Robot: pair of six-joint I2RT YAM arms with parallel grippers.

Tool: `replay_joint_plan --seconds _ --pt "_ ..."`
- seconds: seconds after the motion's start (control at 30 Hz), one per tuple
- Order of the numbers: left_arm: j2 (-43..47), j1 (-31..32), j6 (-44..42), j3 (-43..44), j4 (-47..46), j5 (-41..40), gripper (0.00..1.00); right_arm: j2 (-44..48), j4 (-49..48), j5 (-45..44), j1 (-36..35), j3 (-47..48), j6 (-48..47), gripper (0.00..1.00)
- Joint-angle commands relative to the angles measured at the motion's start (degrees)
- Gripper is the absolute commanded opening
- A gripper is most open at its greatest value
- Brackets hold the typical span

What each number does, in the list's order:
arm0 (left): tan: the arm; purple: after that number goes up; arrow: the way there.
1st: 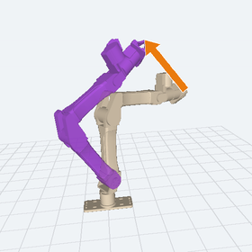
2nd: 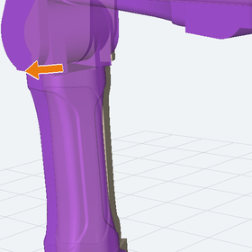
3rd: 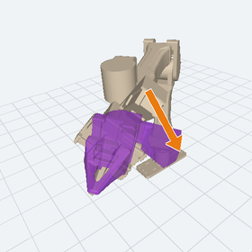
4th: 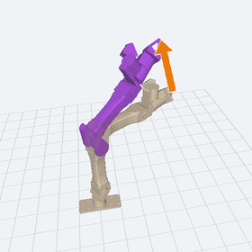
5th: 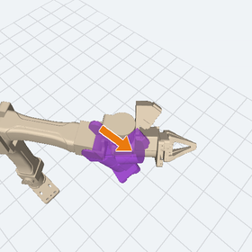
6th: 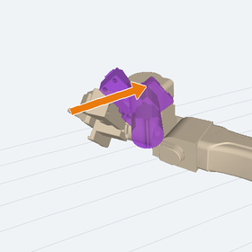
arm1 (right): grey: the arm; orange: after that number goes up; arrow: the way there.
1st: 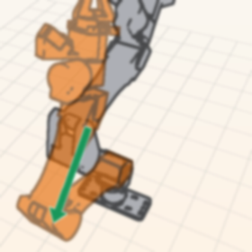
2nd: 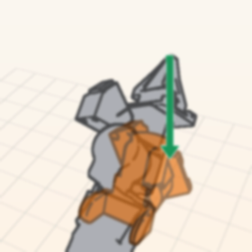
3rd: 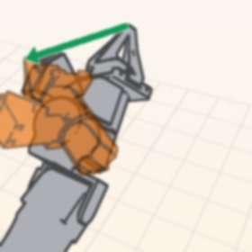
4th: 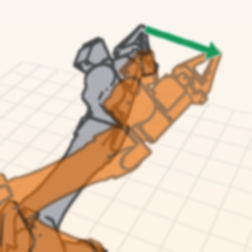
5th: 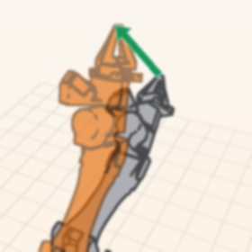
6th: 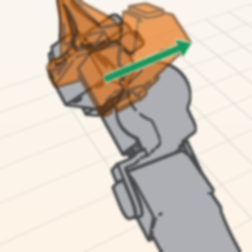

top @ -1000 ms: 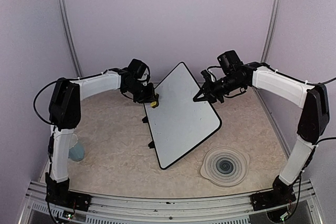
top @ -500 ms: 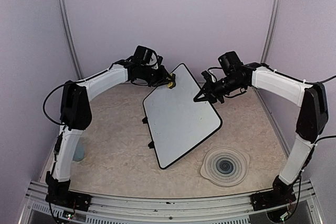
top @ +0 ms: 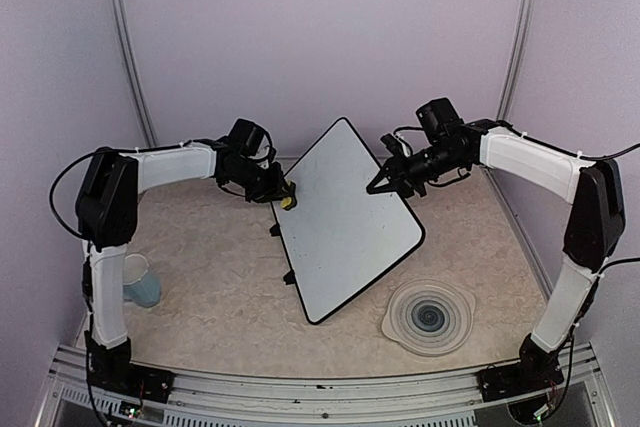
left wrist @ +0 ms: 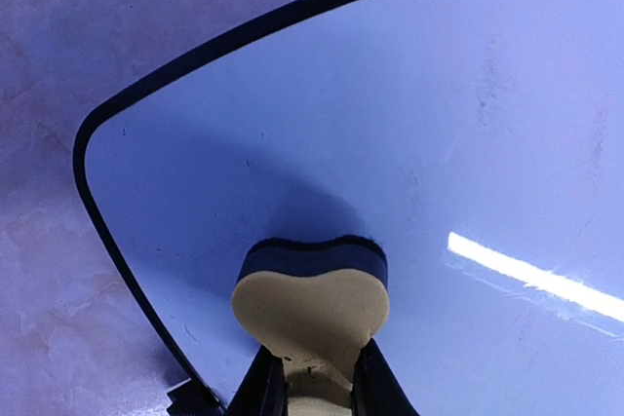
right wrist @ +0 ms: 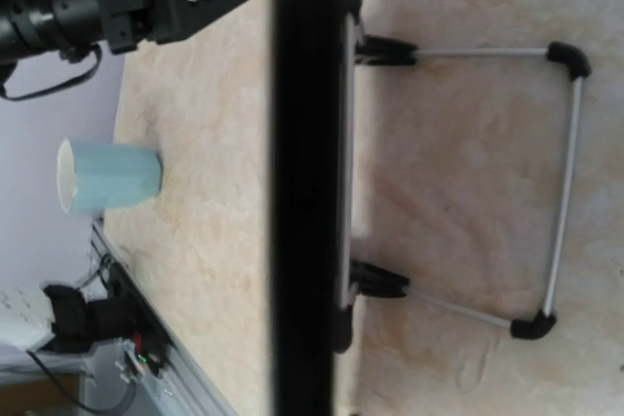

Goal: Erase the whiteboard

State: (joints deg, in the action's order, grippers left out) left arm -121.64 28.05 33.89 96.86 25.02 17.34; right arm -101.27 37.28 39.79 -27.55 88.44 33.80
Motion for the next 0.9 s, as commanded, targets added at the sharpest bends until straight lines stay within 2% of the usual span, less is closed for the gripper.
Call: replay_joint_plan --seconds 0.0,0.27,0.4,0.53,0.63,0.73,0.87 --pt "6.85 0.62 -1.91 -3.37 -2.52 -0.24 0.00 -1.48 -0.19 2.92 0.34 -0.42 -2.78 0.22" --pt "16.78 2.05 -2.67 -14.36 -5.10 -3.16 0.00 -0.53 0.29 2.79 1.65 0.88 -3.04 0.44" --pt "20.17 4.95 -4.58 -18.47 -3.80 -5.83 0.00 0.08 0.81 3.16 2.01 1.92 -3.35 0.53" --pt "24.10 6.83 -1.65 -25.21 -4.13 -8.81 0.00 0.97 1.71 3.17 2.43 2.98 -3.59 0.64" --pt "25.34 7.55 0.91 -28.04 0.93 -15.59 0.00 2.03 1.96 3.02 3.21 3.44 -3.60 0.75" --pt "26.24 8.85 2.87 -30.26 5.24 -24.42 0.02 3.16 1.89 3.14 4.21 3.53 -3.57 0.81" --pt "26.56 9.36 5.53 -34.51 6.07 -26.94 0.06 5.02 1.79 3.27 5.57 3.59 -3.80 0.90"
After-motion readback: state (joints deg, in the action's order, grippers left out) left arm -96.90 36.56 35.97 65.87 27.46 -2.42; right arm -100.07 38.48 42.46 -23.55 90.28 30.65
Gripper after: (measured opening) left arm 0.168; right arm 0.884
